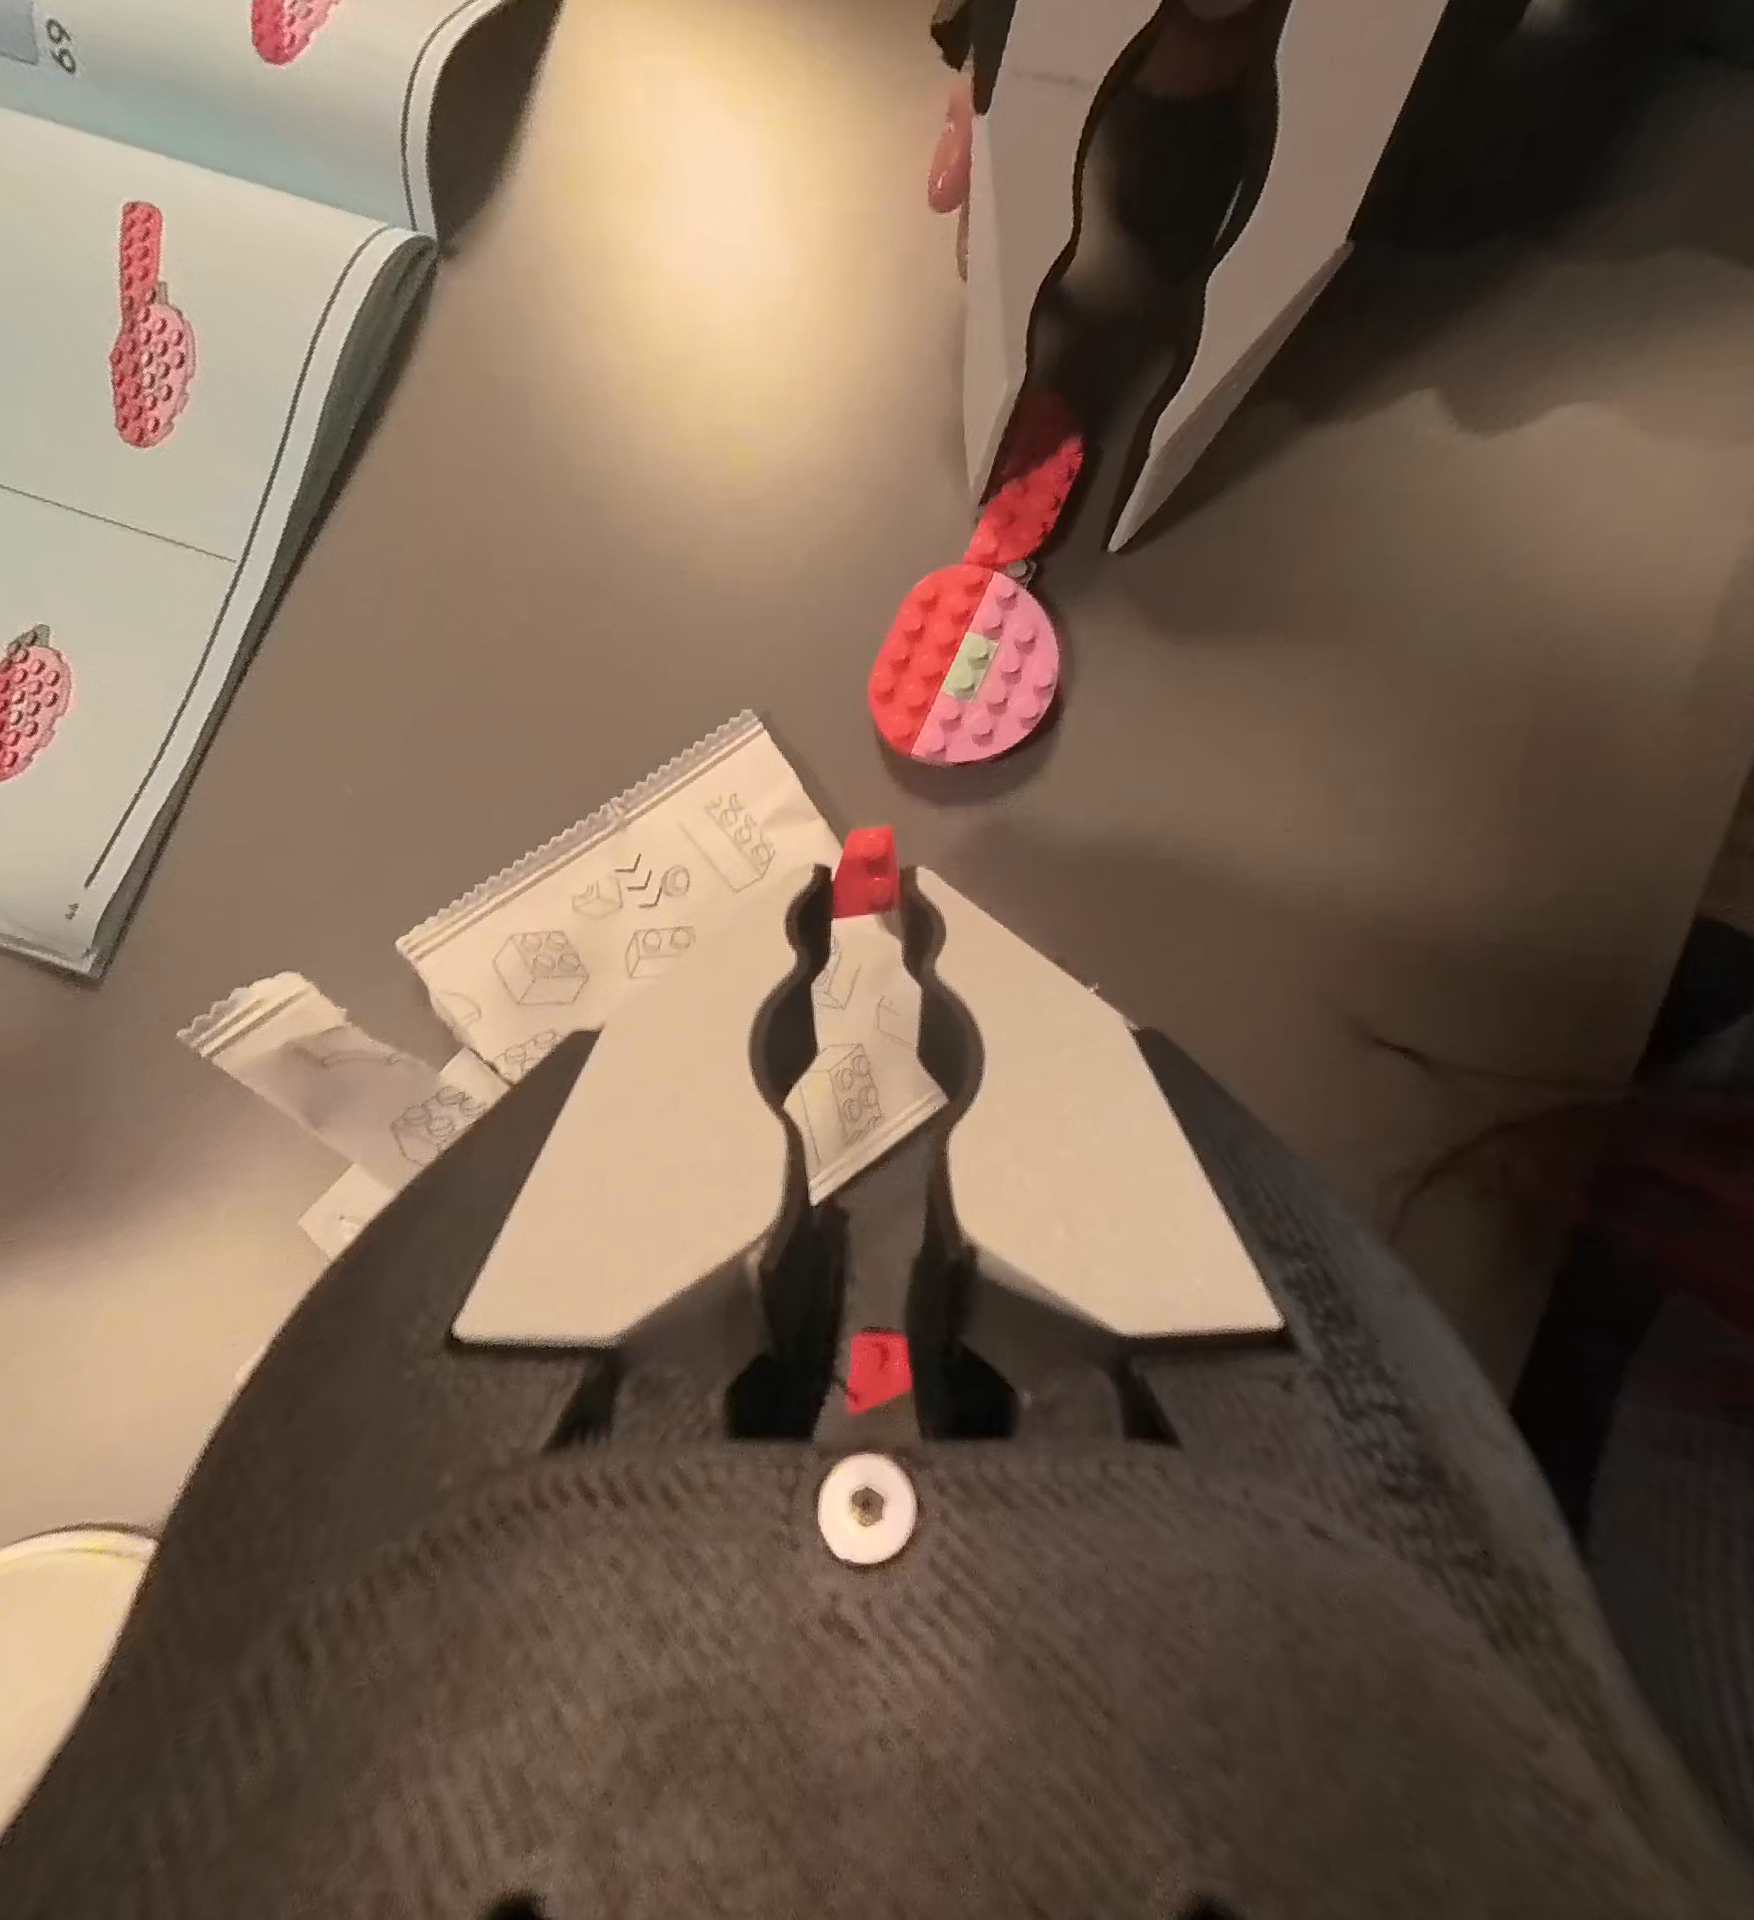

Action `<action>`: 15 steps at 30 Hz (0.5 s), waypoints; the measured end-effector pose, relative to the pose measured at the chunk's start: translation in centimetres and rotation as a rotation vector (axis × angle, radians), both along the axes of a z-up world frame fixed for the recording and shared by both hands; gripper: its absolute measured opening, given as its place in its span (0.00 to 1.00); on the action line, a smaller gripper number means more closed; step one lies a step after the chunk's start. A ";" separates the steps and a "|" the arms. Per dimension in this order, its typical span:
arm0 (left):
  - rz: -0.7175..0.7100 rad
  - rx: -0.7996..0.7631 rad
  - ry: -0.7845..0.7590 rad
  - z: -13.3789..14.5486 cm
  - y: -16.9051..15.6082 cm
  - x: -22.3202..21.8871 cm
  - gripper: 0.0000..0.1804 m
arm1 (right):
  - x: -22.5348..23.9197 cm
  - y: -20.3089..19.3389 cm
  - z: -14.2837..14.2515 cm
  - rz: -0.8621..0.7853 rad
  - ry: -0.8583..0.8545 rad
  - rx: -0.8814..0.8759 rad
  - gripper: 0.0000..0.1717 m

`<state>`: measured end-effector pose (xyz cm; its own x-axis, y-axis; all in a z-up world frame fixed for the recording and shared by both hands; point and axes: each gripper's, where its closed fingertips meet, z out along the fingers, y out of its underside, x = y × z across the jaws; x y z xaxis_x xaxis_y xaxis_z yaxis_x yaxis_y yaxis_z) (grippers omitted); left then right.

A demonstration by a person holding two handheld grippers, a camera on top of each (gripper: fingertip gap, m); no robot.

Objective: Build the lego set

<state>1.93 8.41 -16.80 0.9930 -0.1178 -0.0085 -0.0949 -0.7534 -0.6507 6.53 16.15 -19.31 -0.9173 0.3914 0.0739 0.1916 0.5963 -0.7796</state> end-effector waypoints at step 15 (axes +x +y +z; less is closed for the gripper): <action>0.016 0.009 0.004 -0.2 0.0 -0.6 0.07 | -0.5 0.3 0.0 -0.038 0.012 0.002 0.19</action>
